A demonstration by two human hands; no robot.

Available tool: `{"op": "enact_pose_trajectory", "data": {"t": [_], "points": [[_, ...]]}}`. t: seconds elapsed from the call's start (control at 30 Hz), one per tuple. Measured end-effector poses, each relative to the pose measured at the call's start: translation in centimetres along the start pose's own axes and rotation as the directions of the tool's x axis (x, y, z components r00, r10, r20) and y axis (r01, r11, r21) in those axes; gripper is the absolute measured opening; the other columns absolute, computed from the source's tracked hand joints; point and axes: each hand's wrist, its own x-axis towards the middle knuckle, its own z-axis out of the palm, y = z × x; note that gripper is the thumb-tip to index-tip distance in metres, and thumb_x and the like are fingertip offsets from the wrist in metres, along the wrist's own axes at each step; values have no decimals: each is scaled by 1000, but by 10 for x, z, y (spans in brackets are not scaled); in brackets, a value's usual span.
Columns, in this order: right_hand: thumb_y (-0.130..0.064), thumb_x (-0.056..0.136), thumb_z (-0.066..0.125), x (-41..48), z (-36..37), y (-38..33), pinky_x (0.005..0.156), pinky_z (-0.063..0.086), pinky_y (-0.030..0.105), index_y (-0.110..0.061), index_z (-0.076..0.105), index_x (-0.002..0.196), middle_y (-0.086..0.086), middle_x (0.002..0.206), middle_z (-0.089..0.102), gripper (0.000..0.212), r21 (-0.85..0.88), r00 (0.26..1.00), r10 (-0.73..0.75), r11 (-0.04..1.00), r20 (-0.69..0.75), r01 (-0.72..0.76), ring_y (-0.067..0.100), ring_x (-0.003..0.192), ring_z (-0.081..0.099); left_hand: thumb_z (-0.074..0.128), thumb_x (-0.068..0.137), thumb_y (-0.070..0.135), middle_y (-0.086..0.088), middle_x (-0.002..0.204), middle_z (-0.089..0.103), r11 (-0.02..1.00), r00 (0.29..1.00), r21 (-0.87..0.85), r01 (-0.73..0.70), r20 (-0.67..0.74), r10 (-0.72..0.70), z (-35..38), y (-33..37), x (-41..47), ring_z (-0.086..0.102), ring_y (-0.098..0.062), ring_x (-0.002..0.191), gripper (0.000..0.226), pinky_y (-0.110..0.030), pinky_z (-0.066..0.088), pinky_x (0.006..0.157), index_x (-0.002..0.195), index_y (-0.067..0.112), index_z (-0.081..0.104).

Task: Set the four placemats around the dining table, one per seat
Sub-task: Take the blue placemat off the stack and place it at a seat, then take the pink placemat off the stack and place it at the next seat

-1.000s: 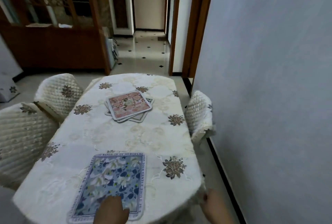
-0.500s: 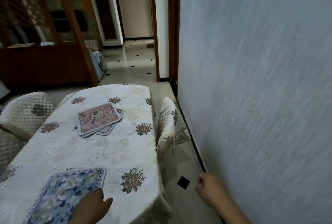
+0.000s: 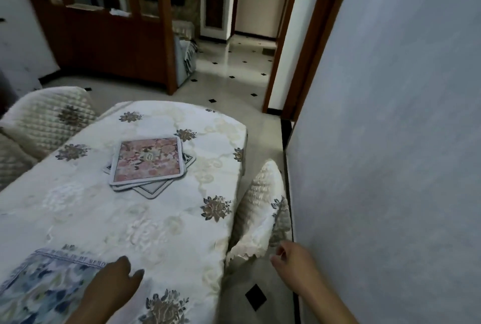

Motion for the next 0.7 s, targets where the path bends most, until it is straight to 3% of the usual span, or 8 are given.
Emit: {"op": "enact_pose_trajectory", "data": {"t": [0.1,0.23,0.33,0.47,0.57,0.7], "points": [[-39,82,61,51,-11,-12,64,47,32,-22,53,71,-4,70,60,22,16,998,-50,999,27,49,14,68,58,55,90,49,0,76,55,998,997,-52,39,-61,-43,-13,15,17,55,-14,70,33,-28,39,57,81,19,45],[-33,86,60,122,-19,-30,60,44,32,-18,55,72,-1,70,61,21,36,984,-143,990,103,140,14,65,57,55,91,49,1,79,55,989,983,-104,107,-140,-121,-21,34,30,53,-16,72,30,-30,39,61,88,19,48],[-28,84,61,181,-22,-42,56,40,31,-21,47,63,-3,61,56,27,91,960,-241,969,143,230,13,58,52,54,91,47,1,81,57,969,958,-145,199,-178,-223,-15,45,32,51,-15,71,28,-29,38,59,89,19,50],[-28,85,63,268,-30,-54,57,39,31,-25,40,58,-4,57,49,35,97,875,-423,906,235,412,14,55,46,54,92,46,0,81,57,888,895,-268,374,-146,-421,17,70,22,55,-14,72,29,-28,40,62,84,18,49],[-31,86,63,327,-41,-67,58,44,31,-23,47,64,-4,59,52,28,85,790,-517,849,330,521,16,58,53,53,92,48,0,84,59,772,815,-359,524,-50,-577,42,108,10,58,-13,78,32,-25,41,64,87,17,51],[-34,87,61,381,-49,-92,66,49,35,-24,48,67,-5,66,54,26,65,683,-592,774,428,630,20,66,57,51,89,55,3,88,58,650,728,-422,632,33,-685,62,162,5,57,-11,84,35,-27,46,76,84,21,49]]}}
